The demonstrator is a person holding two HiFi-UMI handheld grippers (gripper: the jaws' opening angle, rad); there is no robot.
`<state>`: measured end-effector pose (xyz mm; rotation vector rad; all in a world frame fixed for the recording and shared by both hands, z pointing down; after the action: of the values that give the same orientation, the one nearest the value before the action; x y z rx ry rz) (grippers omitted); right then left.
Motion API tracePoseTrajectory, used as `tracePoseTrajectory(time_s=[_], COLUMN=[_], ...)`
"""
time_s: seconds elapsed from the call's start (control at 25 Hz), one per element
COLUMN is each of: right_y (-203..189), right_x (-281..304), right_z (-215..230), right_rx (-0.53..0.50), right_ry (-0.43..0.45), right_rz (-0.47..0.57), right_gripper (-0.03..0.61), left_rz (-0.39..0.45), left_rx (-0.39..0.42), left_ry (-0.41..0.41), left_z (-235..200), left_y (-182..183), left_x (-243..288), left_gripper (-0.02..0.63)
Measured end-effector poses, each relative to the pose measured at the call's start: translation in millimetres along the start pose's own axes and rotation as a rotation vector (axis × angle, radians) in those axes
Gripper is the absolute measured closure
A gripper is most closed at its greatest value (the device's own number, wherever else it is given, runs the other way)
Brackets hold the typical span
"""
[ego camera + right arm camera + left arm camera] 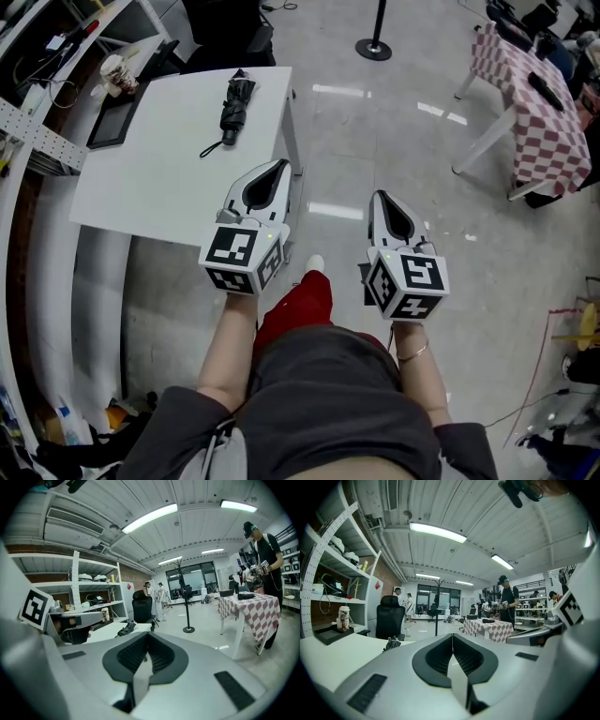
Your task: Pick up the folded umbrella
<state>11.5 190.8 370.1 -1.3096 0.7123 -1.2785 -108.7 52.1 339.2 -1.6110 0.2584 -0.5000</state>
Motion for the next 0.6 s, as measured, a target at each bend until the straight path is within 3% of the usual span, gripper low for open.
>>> tracePoseTrajectory(time_s=[0.2, 0.6], right_y=[16.2, 38.7], right_x=[49.2, 136.1], right_z=[-2.9, -1.1], right_rx=[-0.003, -0.008], right_ry=[0.024, 0.061], right_rz=[-0.008, -0.031], right_gripper=[0.560, 0.560], left_rz=[-0.030, -0.093], left_rx=[-0.008, -0.023], left_ry=[0.010, 0.103], left_z=[-30.3, -111.8], left_y=[-0.9, -1.9], left_x=[32.2, 88.3], left_gripper=[0.600, 0.598])
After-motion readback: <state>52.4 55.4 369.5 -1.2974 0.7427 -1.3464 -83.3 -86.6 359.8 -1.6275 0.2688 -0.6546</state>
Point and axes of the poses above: the fingertips, and each gripper's own axes: x forward along the fingers, z to its right, y out of its top, the point moved 4 cm from there along -x, backward along the fingers, and after that the axes turned 5 degrees about y, right-handed, at the moved point
